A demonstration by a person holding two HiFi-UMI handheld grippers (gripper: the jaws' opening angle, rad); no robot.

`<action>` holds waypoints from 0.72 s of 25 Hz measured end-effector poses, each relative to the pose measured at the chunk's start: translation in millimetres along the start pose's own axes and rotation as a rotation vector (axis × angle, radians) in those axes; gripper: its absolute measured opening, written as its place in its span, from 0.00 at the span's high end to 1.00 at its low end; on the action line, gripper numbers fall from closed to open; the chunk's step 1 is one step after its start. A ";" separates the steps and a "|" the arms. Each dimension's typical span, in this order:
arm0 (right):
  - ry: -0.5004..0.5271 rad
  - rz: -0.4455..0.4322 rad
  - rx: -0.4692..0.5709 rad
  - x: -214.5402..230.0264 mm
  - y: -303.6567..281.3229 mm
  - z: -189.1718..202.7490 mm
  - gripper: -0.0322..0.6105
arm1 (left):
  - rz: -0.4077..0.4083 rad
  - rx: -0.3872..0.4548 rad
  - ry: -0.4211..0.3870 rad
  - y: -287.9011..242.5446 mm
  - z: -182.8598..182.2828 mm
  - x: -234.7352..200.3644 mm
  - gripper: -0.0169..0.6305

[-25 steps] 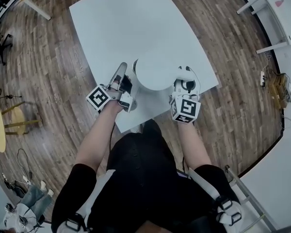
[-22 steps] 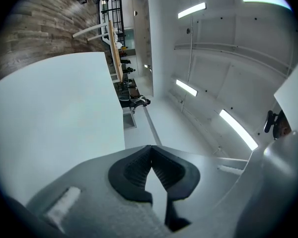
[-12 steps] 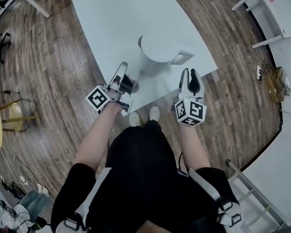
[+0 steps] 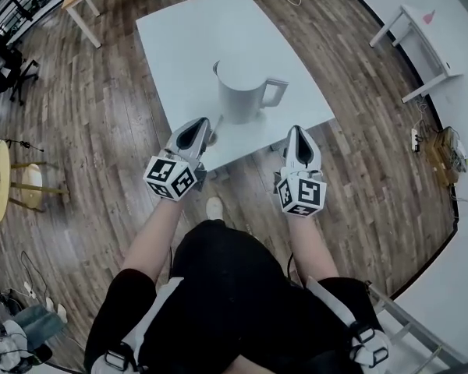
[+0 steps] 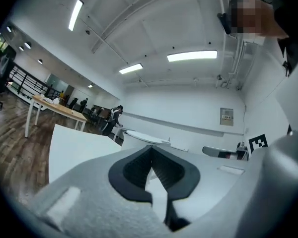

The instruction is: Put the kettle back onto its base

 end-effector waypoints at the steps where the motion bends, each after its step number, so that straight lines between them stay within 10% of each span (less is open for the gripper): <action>1: 0.011 -0.008 0.006 4.4 10.2 -3.6 0.94 | -0.011 0.011 0.003 3.4 1.5 10.6 0.98; 7: 0.057 -0.075 0.028 23.7 70.5 -16.4 0.95 | -0.042 -0.035 -0.138 19.0 28.1 95.1 0.98; 18: 0.026 -0.197 0.043 26.5 143.5 -32.0 0.95 | -0.083 0.021 -0.045 71.5 46.6 161.6 0.98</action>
Point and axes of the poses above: the fingertips, and each gripper's own axes: y backward along the fingers, x to its right, z out of its underside, the point moved 3 cm from there along y, backward along the fingers, and after that the axes turned 5 degrees about z, right-handed, at the moved point
